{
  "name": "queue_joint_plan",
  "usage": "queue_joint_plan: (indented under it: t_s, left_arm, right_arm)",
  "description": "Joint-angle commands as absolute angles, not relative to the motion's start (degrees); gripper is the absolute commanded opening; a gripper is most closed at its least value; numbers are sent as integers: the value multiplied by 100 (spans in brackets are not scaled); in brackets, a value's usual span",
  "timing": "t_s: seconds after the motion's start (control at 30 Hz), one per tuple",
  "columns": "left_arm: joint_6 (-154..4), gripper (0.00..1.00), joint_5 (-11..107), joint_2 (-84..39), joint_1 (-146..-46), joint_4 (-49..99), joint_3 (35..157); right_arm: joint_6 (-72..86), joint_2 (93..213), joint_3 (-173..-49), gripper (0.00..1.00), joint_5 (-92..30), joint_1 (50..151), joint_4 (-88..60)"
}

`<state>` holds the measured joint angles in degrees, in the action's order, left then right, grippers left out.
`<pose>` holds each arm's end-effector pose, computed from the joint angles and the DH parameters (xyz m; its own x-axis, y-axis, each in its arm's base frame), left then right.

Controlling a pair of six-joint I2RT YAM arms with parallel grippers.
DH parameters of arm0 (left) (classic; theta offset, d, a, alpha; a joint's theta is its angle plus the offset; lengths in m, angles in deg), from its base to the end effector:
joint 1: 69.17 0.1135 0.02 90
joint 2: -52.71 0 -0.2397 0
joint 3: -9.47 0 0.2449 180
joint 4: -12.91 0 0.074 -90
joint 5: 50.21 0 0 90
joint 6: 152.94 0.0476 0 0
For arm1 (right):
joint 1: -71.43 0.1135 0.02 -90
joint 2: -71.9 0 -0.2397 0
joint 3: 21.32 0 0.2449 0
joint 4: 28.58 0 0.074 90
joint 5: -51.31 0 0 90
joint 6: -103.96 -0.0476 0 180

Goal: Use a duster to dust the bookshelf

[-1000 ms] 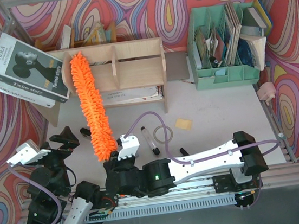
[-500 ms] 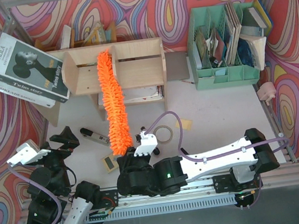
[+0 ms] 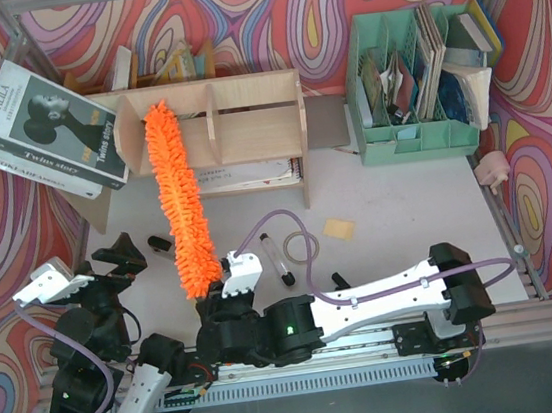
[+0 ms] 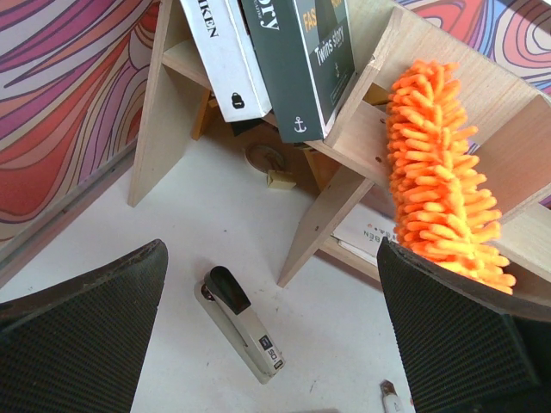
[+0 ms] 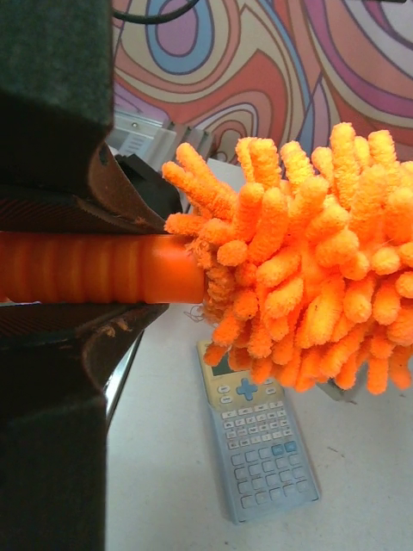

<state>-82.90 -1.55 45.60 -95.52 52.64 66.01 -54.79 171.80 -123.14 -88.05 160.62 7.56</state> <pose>0.0584 0.0062 0.3477 0.2273 -0.3986 -0.8885 -0.1836 0.8785 -0.4411 0.0417 0.3922 0.2988 -0.6016 0.3895 -0.6974 -0.2254 0.7548 0.6160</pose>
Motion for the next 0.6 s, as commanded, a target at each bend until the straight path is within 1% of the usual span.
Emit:
queue_joint_plan:
  t_s: [0.0,0.17,0.33,0.5,0.57]
  left_arm:
    - [-8304,98,-90,4507,-9511,5160,6558]
    - [-8301,98,-81,4498,-9513,5160,6560]
    - [-8298,98,-89,4510,-9517,5166,6558]
    - [-8302,98,-99,4511,-9517,5170,6563]
    - [-8298,98,-91,4506,-9512,5161,6563]
  right_arm:
    - [-5441,17301,-12699,0,-8879,16038,823]
    - [-5165,17593,-12872,0,-8445,15952,663]
    - [-5265,17631,-12914,0,-8338,15890,805]
    - [-6183,17374,-12652,0,-8830,15888,1474]
    - [-6630,17053,-12422,0,-9053,15886,1706]
